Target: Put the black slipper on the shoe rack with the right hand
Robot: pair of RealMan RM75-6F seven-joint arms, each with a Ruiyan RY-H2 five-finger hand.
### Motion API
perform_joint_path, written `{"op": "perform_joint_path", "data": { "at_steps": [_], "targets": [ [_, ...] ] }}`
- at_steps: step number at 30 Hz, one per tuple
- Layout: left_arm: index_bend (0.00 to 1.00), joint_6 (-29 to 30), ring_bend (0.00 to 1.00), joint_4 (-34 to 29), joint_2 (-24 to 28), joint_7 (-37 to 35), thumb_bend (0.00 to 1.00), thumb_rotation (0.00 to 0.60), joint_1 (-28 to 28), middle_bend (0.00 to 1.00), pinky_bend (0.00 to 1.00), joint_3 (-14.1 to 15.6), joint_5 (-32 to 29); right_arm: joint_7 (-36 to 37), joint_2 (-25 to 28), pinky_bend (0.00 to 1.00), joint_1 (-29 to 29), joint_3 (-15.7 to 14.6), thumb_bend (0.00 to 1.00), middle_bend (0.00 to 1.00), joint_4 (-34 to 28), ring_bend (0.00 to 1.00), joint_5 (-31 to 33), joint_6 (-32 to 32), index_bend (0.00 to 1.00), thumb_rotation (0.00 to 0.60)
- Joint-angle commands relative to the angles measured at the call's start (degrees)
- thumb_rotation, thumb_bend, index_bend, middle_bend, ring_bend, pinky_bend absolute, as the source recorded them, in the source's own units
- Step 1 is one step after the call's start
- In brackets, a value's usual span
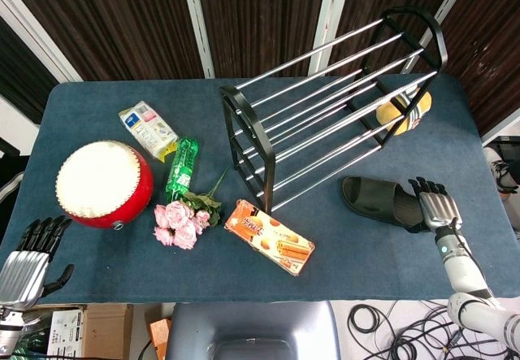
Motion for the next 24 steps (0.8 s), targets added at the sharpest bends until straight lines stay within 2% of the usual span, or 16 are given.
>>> {"op": "perform_joint_path", "data": {
  "at_steps": [1,12,14,16,19,21,24],
  "targets": [
    [0.00,0.3,0.00,0.0,0.0,-0.1,0.36,0.600,0.1,0.05,0.03,0.0,0.1,0.0,-0.3,0.00,0.0,0.0,0.09,0.00,0.4,0.00,0.0,-0.2,0.00,0.597],
    [0.00,0.9,0.00,0.1,0.2,-0.5,0.36,0.600,0.3,0.05,0.03,0.0,0.1,-1.0,-3.6,0.00,1.1,-0.2,0.09,0.00,4.5,0.00,0.9,-2.2,0.00,0.565],
    [0.00,1.0,0.00,0.0,0.3,-0.6,0.36,0.600,0.3,0.05,0.03,0.0,0.0,-0.7,-4.4,0.02,1.3,0.1,0.09,0.01,5.5,0.00,0.9,-2.5,0.03,0.566],
    [0.00,1.1,0.00,0.0,0.3,-0.6,0.36,0.600,0.3,0.05,0.03,0.0,0.1,-0.5,-5.1,0.11,1.3,0.2,0.09,0.08,6.5,0.04,0.9,-2.7,0.14,0.567],
    [0.00,1.2,0.00,0.0,0.4,-0.8,0.36,0.600,0.3,0.05,0.03,0.0,0.2,-0.8,-5.5,0.43,1.4,-0.1,0.09,0.32,7.4,0.32,1.2,-3.6,0.47,0.568],
    [0.00,1.2,0.00,0.0,0.4,-0.9,0.36,0.600,0.3,0.05,0.03,0.0,0.2,-1.5,-5.7,0.54,1.3,-0.5,0.09,0.42,7.9,0.43,1.3,-3.4,0.58,0.579],
    [0.00,1.1,0.00,0.0,0.5,-1.0,0.36,0.600,0.3,0.05,0.03,0.0,0.1,-1.7,-6.2,0.66,0.9,-0.6,0.09,0.51,8.6,0.54,1.4,-2.6,0.70,0.585]
  ]
}}
